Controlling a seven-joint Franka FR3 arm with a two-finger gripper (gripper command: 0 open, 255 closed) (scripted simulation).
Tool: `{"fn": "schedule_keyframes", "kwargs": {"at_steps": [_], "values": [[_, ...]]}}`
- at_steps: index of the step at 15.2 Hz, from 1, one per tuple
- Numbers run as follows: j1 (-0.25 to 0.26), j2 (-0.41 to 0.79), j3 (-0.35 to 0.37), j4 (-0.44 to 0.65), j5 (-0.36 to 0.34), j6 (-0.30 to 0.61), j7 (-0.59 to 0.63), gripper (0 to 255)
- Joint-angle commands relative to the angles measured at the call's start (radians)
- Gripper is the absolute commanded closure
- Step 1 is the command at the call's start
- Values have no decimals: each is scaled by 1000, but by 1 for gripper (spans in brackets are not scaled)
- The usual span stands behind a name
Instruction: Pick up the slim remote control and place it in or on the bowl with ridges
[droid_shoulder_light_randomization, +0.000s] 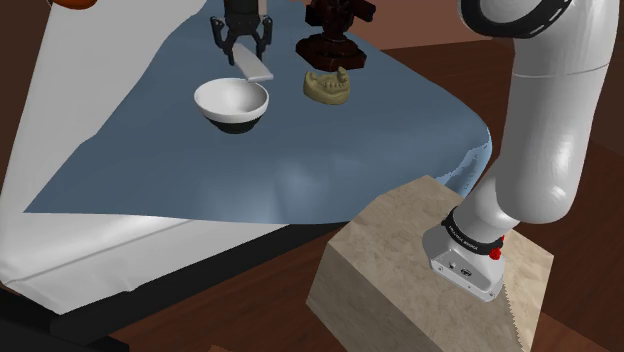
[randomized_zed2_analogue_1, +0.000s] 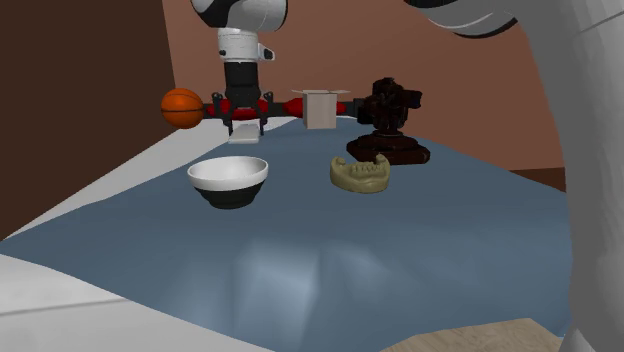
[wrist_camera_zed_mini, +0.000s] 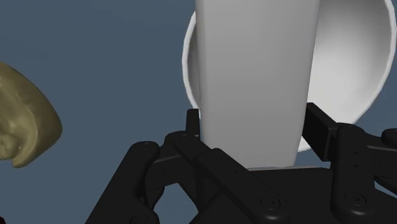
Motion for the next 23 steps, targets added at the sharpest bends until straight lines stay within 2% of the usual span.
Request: {"fn": "schedule_keyframes", "kwargs": {"at_steps": [1,3,16,23], "values": [[38,38,7,61,-11,-24,40,255],[74,74,13,118,-21,-46,74,255],[58,67,10,-69,-22,133,81,255],[58,68,9,-77,-23,142,82,255]]}}
